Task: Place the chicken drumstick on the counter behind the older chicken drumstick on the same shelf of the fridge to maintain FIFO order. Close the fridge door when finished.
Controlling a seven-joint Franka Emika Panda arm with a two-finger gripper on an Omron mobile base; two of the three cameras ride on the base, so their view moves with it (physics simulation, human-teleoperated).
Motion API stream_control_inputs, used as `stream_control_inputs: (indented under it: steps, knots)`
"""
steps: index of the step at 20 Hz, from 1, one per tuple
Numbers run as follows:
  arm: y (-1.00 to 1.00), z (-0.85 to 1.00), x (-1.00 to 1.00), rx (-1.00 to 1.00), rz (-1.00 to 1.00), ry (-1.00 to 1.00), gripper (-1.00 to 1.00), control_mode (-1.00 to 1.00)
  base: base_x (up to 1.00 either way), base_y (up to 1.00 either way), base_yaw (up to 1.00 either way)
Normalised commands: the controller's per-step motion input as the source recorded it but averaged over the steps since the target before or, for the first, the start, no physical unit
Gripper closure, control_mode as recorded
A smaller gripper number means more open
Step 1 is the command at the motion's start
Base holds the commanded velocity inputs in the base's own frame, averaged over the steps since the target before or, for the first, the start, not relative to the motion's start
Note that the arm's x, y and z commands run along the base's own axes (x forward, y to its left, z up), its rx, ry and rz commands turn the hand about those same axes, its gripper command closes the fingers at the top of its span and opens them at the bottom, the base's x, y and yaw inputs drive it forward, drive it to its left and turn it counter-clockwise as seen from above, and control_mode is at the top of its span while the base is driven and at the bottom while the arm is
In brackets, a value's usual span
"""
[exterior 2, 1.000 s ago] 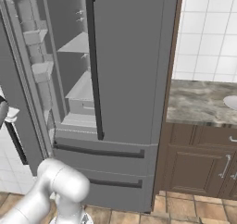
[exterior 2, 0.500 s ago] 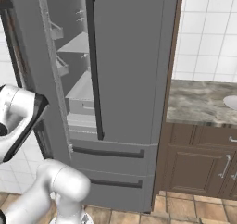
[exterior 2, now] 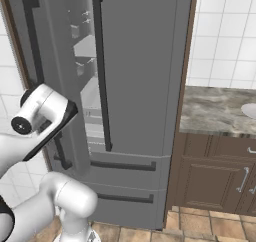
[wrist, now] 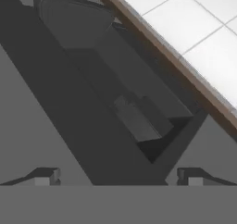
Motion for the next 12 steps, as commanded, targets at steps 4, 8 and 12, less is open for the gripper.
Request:
stream_control_inputs:
  steps: [4, 8, 12]
  knots:
    - [0.00, 0.10, 0.46, 0.00, -0.06, 0.19, -1.00, -1.00, 0.00, 0.00, 0.00]
    - [0.00, 0.09, 0.46, 0.00, -0.06, 0.17, -1.00, -1.00, 0.00, 0.00, 0.00]
    - [0.00, 0.11, 0.40, 0.00, -0.07, 0.16, -1.00, -1.00, 0.00, 0.00, 0.00]
